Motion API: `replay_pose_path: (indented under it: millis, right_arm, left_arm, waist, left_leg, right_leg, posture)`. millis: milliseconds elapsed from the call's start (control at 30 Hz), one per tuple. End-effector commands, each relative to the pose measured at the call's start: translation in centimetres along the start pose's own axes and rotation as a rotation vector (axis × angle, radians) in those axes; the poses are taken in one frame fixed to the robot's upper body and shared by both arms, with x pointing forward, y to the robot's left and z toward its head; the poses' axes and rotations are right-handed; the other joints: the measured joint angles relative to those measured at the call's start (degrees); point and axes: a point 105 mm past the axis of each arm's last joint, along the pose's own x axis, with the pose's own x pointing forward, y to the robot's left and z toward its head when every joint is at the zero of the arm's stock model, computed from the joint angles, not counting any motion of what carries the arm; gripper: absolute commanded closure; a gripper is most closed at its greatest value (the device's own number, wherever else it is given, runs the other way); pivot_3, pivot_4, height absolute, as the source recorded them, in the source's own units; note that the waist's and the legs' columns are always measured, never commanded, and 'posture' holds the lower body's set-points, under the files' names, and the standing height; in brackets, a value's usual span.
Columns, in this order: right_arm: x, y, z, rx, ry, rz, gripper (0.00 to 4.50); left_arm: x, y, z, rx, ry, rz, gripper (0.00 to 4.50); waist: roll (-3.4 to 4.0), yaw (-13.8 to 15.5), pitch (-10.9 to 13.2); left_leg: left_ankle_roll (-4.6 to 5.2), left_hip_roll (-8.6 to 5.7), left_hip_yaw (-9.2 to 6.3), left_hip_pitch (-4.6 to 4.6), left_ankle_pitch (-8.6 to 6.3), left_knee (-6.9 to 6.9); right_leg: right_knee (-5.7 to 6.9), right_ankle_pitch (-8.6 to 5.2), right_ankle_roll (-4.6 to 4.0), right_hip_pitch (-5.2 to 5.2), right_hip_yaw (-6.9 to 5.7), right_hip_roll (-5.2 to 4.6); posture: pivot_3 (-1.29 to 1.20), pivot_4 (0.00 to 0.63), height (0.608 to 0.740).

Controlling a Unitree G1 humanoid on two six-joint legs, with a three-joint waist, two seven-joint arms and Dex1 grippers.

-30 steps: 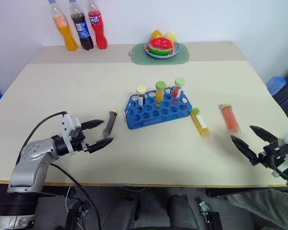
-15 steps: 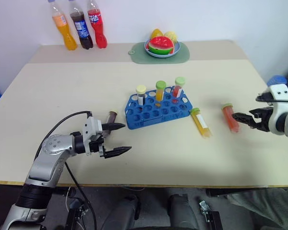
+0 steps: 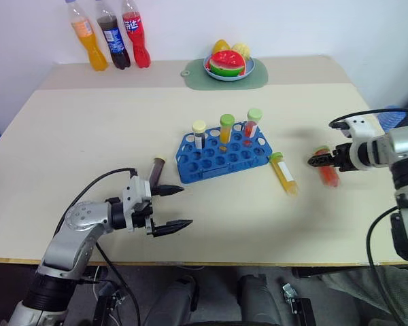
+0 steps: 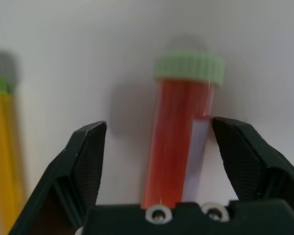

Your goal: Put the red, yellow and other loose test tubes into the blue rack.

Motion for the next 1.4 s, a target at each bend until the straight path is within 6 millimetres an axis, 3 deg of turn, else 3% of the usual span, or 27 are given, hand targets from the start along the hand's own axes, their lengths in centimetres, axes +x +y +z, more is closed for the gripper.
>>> replay_pose_path:
  millis: [33,167,200,300,400,500,567,700,767,1000,1200,1400]
  right_arm:
    - [0.5,-0.1,0.0,-0.052,0.015,-0.01,1.61]
    - [0.7,-0.6,-0.2,-0.107,0.03,-0.028,3.55]
    - [0.7,-0.8,-0.2,-0.148,0.034,-0.04,3.7]
    - [0.6,-1.7,-0.5,-0.376,0.039,-0.099,3.71]
    - [-0.4,-1.4,0.7,-0.627,-0.093,-0.126,3.71]
    - [-2.7,3.1,2.9,-0.554,-0.393,0.123,3.71]
    - [-5.2,6.7,4.5,-0.548,-0.634,0.277,3.71]
    - [-6.9,10.7,5.0,-0.576,-0.92,0.28,3.71]
    - [-6.9,12.2,4.9,-0.582,-1.006,0.287,3.71]
    - [-5.5,15.7,5.3,-0.365,-1.217,0.337,3.71]
    - [-3.7,16.7,5.3,-0.255,-1.241,0.357,3.71]
    - [-1.8,17.7,4.6,-0.274,-1.228,0.346,3.71]
  left_arm:
    - [-0.2,-0.4,1.3,0.017,-0.033,0.015,0.0]
    - [-0.5,-0.7,1.0,0.006,-0.02,0.031,0.0]
    - [-0.5,-0.7,1.0,0.005,-0.019,0.034,0.0]
    - [-0.5,-0.7,0.9,0.012,-0.015,0.04,0.0]
    - [-0.4,-0.6,0.7,0.022,-0.01,0.049,0.0]
    - [-0.4,-0.5,0.6,0.016,-0.019,0.059,0.0]
    - [-0.3,-0.5,0.4,0.011,-0.021,0.06,0.0]
    - [0.0,-0.1,0.2,0.02,-0.028,0.058,0.0]
    - [0.2,0.2,0.3,0.027,-0.035,0.059,0.0]
    - [0.2,0.9,0.6,0.034,-0.052,0.06,0.0]
    - [0.1,1.1,0.8,0.043,-0.055,0.058,0.0]
    - [0.0,1.1,0.9,0.043,-0.059,0.07,0.0]
  waist:
    - [-0.04,-0.07,-0.02]
    - [-0.02,-0.54,-0.03]
    - [-0.02,-0.59,-0.03]
    - [-0.07,-0.61,-0.06]
    - [-0.08,0.03,-0.06]
    - [-0.05,0.08,-0.04]
    - [0.02,-0.42,-0.01]
    - [0.11,-0.98,-0.01]
    - [0.08,-0.88,-0.03]
    - [0.1,-1.17,-0.02]
    - [0.11,-1.26,-0.02]
    - [0.12,-1.4,-0.02]
  left_leg:
    - [0.0,0.0,0.0,0.01,0.0,0.0]
    - [-0.02,0.03,-0.01,0.04,-0.01,0.01]
    - [-0.03,0.05,0.0,0.05,-0.01,0.01]
    - [-0.03,0.05,0.0,0.05,-0.01,0.02]
    - [-0.04,0.03,0.01,0.05,-0.02,0.08]
    - [0.0,0.02,0.04,0.04,-0.05,0.12]
    - [0.06,0.06,0.06,0.04,-0.08,0.06]
    - [0.05,0.16,0.08,0.08,-0.08,0.0]
    - [0.05,0.14,0.07,0.08,-0.08,0.05]
    - [-0.21,0.1,0.06,0.08,0.07,0.06]
    - [-0.26,0.11,0.04,0.09,0.1,0.04]
    - [-0.27,0.1,0.03,0.1,0.11,0.04]
  right_leg:
    - [0.0,0.0,0.0,0.0,0.0,0.01]
    - [0.02,0.02,0.0,0.01,0.0,0.04]
    - [0.03,0.02,0.0,0.01,0.0,0.05]
    - [0.04,0.02,-0.01,0.02,0.0,0.05]
    - [0.04,0.04,0.02,0.05,-0.01,0.04]
    - [0.04,0.06,0.06,0.05,0.01,0.03]
    - [0.06,0.07,0.05,0.0,0.04,0.04]
    - [0.09,0.08,0.03,-0.05,0.02,0.08]
    - [0.08,0.09,0.02,-0.01,0.01,0.07]
    - [0.09,0.11,0.01,-0.02,0.01,0.06]
    - [0.12,0.11,0.0,-0.03,0.01,0.07]
    - [0.13,0.11,-0.01,-0.04,0.01,0.08]
  posture:
    - [0.0,0.15,0.74]
    - [0.0,0.15,0.74]
    - [0.0,0.15,0.74]
    - [0.0,0.15,0.74]
    - [0.0,0.15,0.74]
    - [0.0,0.15,0.74]
    - [0.0,0.15,0.74]
    - [0.0,0.15,0.74]
    - [0.0,0.15,0.74]
    - [0.0,0.15,0.74]
    - [0.0,0.15,0.74]
    - [0.0,0.15,0.74]
